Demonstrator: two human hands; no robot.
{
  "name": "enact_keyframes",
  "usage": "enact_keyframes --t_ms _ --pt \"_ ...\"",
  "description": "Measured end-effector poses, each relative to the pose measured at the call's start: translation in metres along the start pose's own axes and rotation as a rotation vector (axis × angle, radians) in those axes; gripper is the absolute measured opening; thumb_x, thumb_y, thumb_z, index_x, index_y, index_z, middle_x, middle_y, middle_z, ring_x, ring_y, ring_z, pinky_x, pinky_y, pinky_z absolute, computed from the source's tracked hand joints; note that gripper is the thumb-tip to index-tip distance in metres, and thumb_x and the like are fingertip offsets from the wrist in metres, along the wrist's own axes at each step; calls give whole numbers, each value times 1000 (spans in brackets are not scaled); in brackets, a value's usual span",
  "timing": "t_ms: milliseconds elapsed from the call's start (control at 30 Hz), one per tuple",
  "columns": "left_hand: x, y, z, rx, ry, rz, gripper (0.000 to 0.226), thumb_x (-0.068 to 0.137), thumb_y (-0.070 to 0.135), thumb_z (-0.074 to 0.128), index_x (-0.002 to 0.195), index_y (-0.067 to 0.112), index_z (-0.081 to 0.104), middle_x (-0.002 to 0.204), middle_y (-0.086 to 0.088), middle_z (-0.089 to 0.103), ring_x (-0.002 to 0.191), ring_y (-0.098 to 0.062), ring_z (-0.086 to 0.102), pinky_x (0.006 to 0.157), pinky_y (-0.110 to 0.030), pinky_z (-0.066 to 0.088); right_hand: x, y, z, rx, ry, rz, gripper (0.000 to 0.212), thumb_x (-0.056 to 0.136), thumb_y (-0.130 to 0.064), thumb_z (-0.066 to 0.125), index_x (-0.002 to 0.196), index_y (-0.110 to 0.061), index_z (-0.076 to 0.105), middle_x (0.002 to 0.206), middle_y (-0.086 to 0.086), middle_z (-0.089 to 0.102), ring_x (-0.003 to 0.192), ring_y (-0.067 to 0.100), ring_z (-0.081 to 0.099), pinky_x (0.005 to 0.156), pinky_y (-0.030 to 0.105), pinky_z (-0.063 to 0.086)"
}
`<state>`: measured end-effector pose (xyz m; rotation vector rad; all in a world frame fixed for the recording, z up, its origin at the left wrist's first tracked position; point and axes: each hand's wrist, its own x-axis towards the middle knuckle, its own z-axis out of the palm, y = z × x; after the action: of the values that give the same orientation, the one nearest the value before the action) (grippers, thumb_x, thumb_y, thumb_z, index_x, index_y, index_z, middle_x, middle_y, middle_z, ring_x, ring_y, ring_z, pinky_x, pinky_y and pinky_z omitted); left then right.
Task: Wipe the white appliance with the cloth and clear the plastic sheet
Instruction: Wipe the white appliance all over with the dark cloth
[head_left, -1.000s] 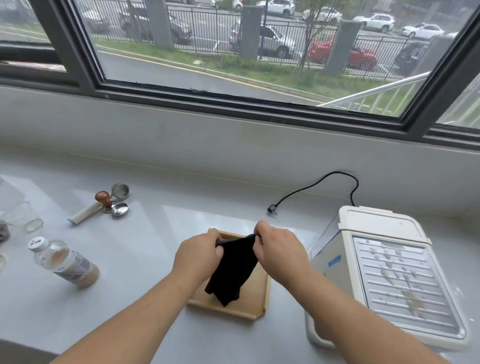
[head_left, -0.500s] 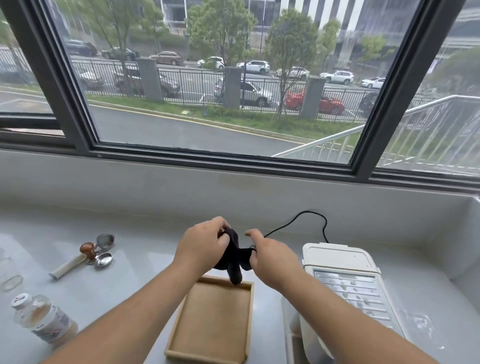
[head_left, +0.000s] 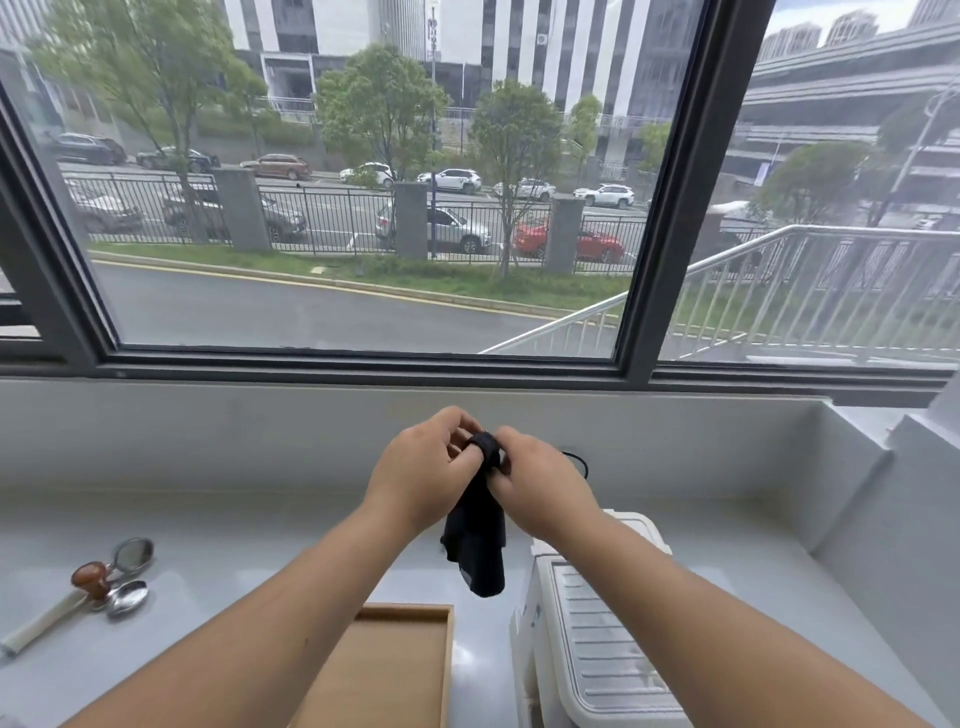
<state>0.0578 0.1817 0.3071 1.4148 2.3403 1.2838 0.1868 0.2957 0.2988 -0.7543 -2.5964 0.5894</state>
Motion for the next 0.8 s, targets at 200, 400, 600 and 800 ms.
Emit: enact_keyframes --t_ms 200,400,600,800 --pt "4 17 31 35 -79 57 35 83 58 57 116 45 55 112 25 68 101 2 64 81 -30 55 -9 30 -36 -27 116 12 5 89 -23 55 91 -27 54 93 -3 54 95 25 49 78 40 45" --pt "-3 15 76 97 -227 31 55 82 68 59 133 50 47 134 24 59 109 -4 64 85 -34 55 -19 63 -68 -2 164 121 13 88 -21 54 99 -26 49 93 -1 66 83 29 60 67 42 49" --pt "-21 6 129 163 -294 55 54 81 58 58 133 44 52 137 15 59 127 -13 55 91 -29 45 -39 97 -73 -34 145 167 15 89 -20 51 99 -30 50 93 -2 68 82 30 60 68 42 52" --pt "-40 -1 171 154 -292 52 60 95 66 51 147 38 49 165 7 39 155 -11 25 125 -37 26 -54 131 -53 -193 50 142 24 89 -18 51 112 -21 60 103 5 62 97 33 55 83 44 49"
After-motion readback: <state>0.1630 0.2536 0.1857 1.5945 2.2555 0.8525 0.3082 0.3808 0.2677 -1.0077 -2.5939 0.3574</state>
